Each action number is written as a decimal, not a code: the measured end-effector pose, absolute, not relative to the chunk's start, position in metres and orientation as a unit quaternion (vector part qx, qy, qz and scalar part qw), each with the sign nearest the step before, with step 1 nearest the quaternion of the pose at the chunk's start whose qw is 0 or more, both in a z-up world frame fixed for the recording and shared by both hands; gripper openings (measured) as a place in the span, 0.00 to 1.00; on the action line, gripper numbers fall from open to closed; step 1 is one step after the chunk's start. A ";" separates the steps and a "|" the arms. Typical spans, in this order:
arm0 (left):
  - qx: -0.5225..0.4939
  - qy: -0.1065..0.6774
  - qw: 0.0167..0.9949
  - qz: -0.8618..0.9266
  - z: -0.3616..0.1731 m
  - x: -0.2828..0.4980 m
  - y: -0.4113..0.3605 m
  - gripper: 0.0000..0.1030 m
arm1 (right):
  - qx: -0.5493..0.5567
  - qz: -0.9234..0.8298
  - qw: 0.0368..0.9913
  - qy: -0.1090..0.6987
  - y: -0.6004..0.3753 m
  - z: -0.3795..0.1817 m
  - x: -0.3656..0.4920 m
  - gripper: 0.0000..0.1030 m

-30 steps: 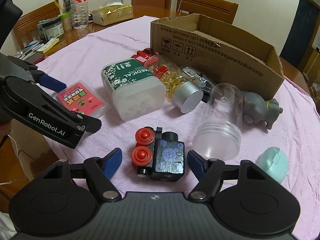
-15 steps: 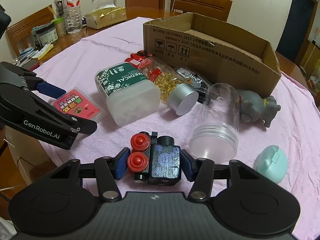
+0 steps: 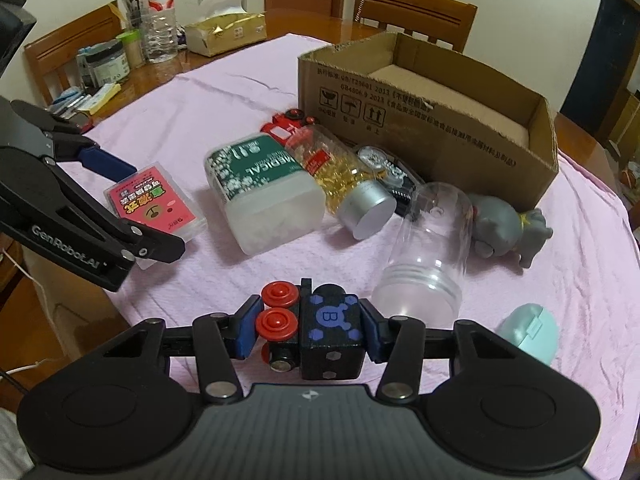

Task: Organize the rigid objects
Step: 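Close the left gripper on the card pack while the right gripper grasps the block, then carry the card pack and block into the cardboard box and release both, then move the left tool to the white MEDICAL bottle while the right tool approaches the clear jar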

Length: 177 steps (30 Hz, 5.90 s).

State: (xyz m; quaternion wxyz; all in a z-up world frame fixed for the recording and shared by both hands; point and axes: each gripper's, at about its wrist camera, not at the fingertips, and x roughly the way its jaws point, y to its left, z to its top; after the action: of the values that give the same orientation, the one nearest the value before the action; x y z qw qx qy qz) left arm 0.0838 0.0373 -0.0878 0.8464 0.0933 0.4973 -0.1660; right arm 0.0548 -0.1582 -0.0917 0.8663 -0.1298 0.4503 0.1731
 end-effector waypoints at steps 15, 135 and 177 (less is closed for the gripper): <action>0.157 0.425 0.856 -0.248 0.002 0.135 0.012 0.86 | -0.144 0.176 0.881 0.414 -0.181 -0.020 0.087 0.54; 0.057 0.441 0.889 -0.109 -0.056 0.148 0.017 0.99 | -0.108 0.225 0.793 0.557 -0.213 -0.071 0.124 1.00; 0.142 0.488 0.828 -0.236 -0.092 0.141 -0.021 0.85 | 0.020 -0.044 0.855 0.517 -0.229 -0.093 0.078 0.92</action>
State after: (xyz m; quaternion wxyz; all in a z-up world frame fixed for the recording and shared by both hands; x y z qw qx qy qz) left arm 0.1405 -0.0205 -0.0921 0.8283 0.1418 0.4882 -0.2357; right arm 0.0779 -0.2292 -0.0932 0.8547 0.0199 0.5169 -0.0436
